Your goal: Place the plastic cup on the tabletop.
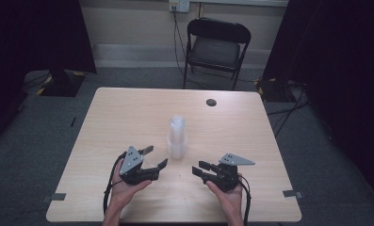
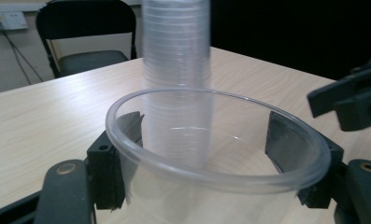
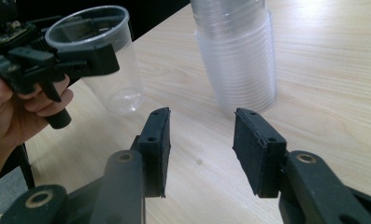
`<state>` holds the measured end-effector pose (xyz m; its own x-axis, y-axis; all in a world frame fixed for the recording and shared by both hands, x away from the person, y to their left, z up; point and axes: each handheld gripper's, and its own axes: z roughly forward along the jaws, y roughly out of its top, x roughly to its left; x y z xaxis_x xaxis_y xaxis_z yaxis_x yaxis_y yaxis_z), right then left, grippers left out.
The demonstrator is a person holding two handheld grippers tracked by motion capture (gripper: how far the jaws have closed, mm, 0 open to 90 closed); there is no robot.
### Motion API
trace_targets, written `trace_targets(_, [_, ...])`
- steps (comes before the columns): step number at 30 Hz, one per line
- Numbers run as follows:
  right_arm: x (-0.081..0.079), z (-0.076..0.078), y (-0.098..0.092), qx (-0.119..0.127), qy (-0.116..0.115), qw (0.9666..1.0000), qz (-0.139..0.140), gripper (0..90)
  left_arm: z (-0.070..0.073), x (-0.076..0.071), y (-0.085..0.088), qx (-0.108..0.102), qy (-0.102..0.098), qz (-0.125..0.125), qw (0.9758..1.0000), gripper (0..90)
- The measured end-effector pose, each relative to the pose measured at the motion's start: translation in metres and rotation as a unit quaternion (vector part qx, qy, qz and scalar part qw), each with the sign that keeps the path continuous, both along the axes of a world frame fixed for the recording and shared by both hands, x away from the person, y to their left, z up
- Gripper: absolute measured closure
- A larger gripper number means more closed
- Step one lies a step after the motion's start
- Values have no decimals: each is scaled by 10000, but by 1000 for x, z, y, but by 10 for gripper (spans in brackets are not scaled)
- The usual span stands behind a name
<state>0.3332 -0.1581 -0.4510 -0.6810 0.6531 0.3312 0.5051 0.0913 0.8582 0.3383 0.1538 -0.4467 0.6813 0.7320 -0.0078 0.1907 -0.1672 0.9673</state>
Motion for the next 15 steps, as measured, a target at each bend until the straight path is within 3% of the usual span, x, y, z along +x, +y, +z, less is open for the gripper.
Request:
trace_targets(7, [-1,-4,-1,2,33,10000,-3,561,1,14,11,-31,-26,200,9998,277])
trace_targets(11, [-1,-7,-3,20,65,10000,-22,560,-1,19,17,-178,61,308,9993,276])
trace_targets(15, [-1,-7,-3,-7,82,10000,-11,559,0,26,21,-176,113,399,9990,275])
